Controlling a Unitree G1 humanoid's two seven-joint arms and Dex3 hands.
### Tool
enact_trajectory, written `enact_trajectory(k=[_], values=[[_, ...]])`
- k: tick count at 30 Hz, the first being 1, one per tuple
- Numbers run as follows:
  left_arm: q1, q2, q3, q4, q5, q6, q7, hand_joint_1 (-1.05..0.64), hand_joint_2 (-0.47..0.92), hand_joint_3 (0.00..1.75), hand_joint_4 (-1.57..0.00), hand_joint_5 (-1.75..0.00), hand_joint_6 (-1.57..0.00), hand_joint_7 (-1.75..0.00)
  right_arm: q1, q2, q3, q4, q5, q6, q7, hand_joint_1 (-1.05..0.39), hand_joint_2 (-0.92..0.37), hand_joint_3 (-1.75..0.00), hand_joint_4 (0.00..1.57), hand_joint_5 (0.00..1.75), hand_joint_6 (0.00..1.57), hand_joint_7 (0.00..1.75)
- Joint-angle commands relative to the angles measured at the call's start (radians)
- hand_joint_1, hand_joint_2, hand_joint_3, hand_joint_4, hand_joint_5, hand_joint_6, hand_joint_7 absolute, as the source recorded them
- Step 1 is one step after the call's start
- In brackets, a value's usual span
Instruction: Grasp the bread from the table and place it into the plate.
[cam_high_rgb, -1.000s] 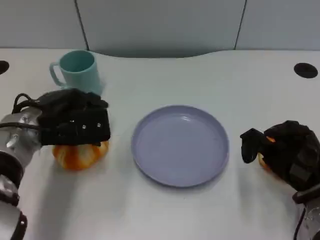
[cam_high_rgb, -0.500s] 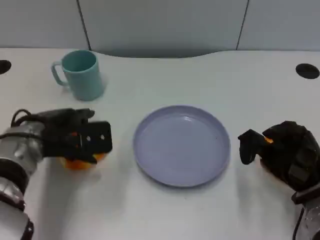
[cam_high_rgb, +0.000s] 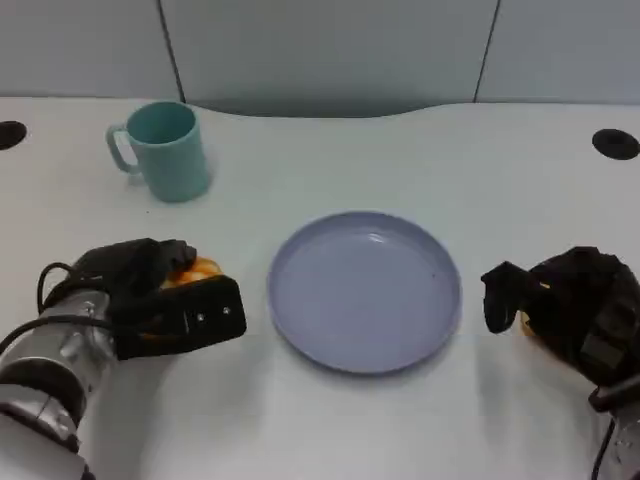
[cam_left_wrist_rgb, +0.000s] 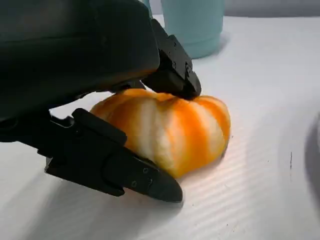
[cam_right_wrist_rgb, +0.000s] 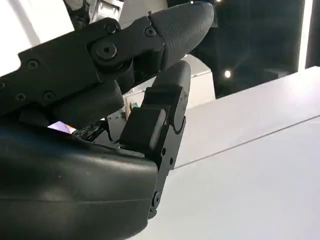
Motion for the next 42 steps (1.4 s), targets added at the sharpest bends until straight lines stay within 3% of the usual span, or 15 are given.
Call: enact_trajectory(k=[1,9,19,20,22,25,31,37,42], values=[[0.025,0.012,0.019,0.013,-0.013,-0.04,0.0,-0.17,0.77,0.0,-0.97,-0.46,-1.07,-0.12,0.024,-0.006,0.02,-0.051,-0.019,-0.025,-0.053,-0.57,-0.89,-0.01,0.78,1.33,1.23,0.09],[-0.025,0.051,0.11,-0.038,-0.069,-0.223,0.189,-0.15,0.82,0.01,-1.07,-0.41,-1.15,-0.09,0.019,-0.005,0.04,-0.061,-0.024,-0.045,-0.092,-0.52,-0.89,0.0,0.77,1.34,1.19,0.11],[-0.069,0.056,0.159,-0.094,-0.105,-0.383,0.215,-0.15,0.82,0.0,-1.09,-0.47,-1.16,-0.07,0.019,0.007,0.07,-0.087,-0.039,-0.043,-0.155,-0.54,-0.89,0.0,0.74,1.39,1.18,0.18],[-0.07,0.054,0.158,-0.098,-0.104,-0.391,0.215,-0.15,0.81,0.0,-1.09,-0.47,-1.17,-0.07,0.016,0.006,0.072,-0.083,-0.038,-0.049,-0.151,-0.54,-0.89,0.0,0.73,1.41,1.15,0.22],[-0.072,0.05,0.163,-0.104,-0.114,-0.402,0.196,-0.16,0.82,0.0,-1.08,-0.47,-1.17,-0.07,0.011,0.005,0.075,-0.078,-0.037,-0.059,-0.148,-0.52,-0.9,0.0,0.72,1.42,0.99,0.53],[-0.072,0.038,0.17,-0.111,-0.128,-0.411,0.171,-0.15,0.81,0.0,-1.06,-0.48,-1.17,-0.06,0.01,0.014,0.072,-0.077,-0.029,-0.062,-0.153,-0.52,-0.88,0.0,0.73,1.42,0.92,0.68],[-0.069,-0.04,0.149,-0.121,-0.131,-0.501,0.142,-0.16,0.78,0.0,-1.1,-0.5,-1.18,-0.06,0.003,0.023,0.072,-0.074,-0.014,-0.061,-0.11,-0.5,-0.89,0.0,0.73,1.41,0.91,0.68],[-0.06,-0.133,0.115,-0.104,-0.121,-0.551,0.132,-0.17,0.78,0.0,-1.14,-0.45,-1.2,-0.05,0.014,0.036,0.068,-0.104,-0.003,-0.062,-0.102,-0.57,-0.88,0.0,0.77,1.36,0.97,0.56],[-0.059,-0.167,0.079,-0.091,-0.092,-0.567,0.13,-0.16,0.78,0.0,-1.12,-0.42,-1.2,-0.05,0.009,0.039,0.062,-0.091,0.001,-0.085,-0.088,-0.56,-0.9,0.0,0.76,1.34,0.98,0.5]])
